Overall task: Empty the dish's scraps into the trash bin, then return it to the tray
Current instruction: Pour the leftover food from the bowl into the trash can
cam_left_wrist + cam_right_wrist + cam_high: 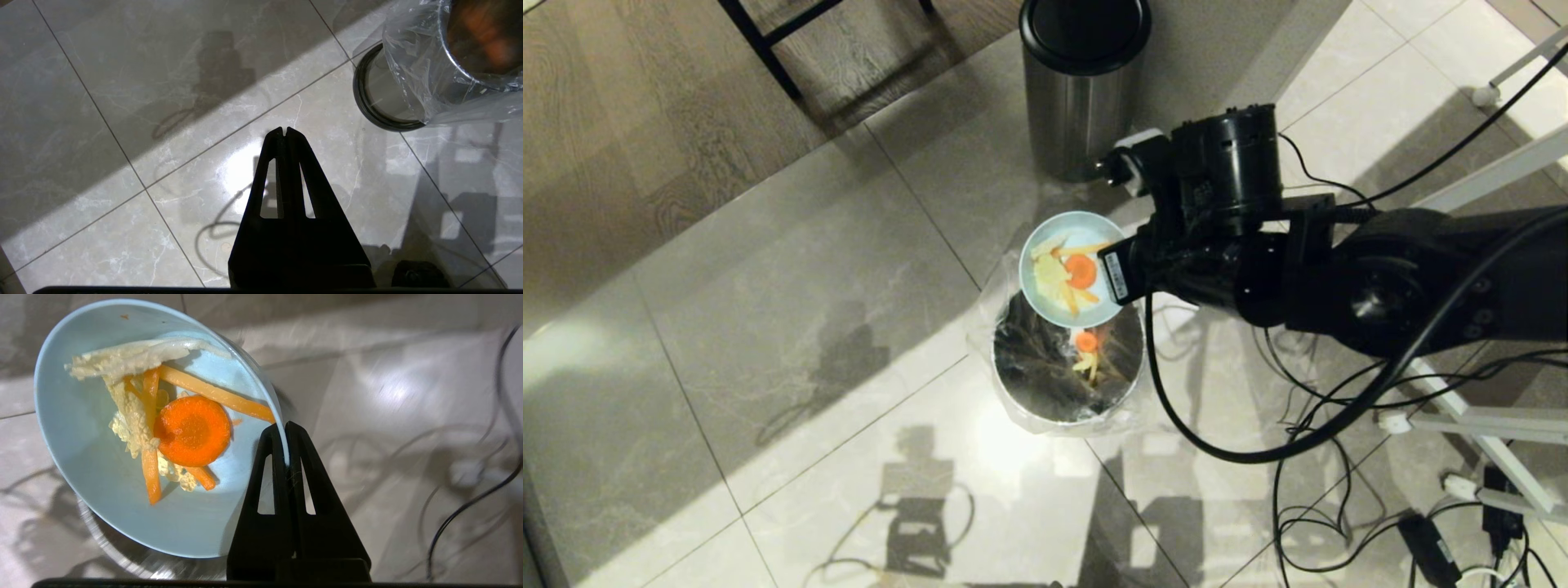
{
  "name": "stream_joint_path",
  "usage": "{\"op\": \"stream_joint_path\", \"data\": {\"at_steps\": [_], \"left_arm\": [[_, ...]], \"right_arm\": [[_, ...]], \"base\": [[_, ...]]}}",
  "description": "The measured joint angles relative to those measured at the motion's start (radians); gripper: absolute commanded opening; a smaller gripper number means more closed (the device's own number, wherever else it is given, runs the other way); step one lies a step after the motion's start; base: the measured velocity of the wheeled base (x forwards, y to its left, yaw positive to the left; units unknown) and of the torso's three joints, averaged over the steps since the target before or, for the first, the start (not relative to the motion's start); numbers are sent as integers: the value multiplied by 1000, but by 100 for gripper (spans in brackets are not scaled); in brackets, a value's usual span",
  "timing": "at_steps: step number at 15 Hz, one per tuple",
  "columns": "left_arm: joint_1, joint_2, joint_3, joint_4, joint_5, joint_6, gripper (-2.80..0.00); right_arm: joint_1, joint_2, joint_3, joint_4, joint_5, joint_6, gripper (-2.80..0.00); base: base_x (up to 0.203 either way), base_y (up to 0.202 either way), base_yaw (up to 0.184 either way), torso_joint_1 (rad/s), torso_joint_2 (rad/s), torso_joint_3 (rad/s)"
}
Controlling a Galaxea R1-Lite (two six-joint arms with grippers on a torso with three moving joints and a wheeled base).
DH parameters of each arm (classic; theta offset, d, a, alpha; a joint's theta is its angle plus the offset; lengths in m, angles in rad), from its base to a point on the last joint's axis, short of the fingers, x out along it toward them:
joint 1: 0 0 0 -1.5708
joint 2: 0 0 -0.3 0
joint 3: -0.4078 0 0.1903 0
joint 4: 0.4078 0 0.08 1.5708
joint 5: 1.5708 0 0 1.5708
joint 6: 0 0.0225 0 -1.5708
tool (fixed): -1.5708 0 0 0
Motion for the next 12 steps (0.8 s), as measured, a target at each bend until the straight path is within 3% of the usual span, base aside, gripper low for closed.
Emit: {"op": "stream_joint_path", "data": {"at_steps": [6,12], "left_arm": [[0,0,0,0,0,0,-280],[0,0,0,0,0,0,-280]], "right_arm": [[9,29,103,-422,7,-282,-280],[72,58,182,-659,12,-396,-280]], "base": [[0,0,0,0,0,0],[0,0,0,0,0,0]]}}
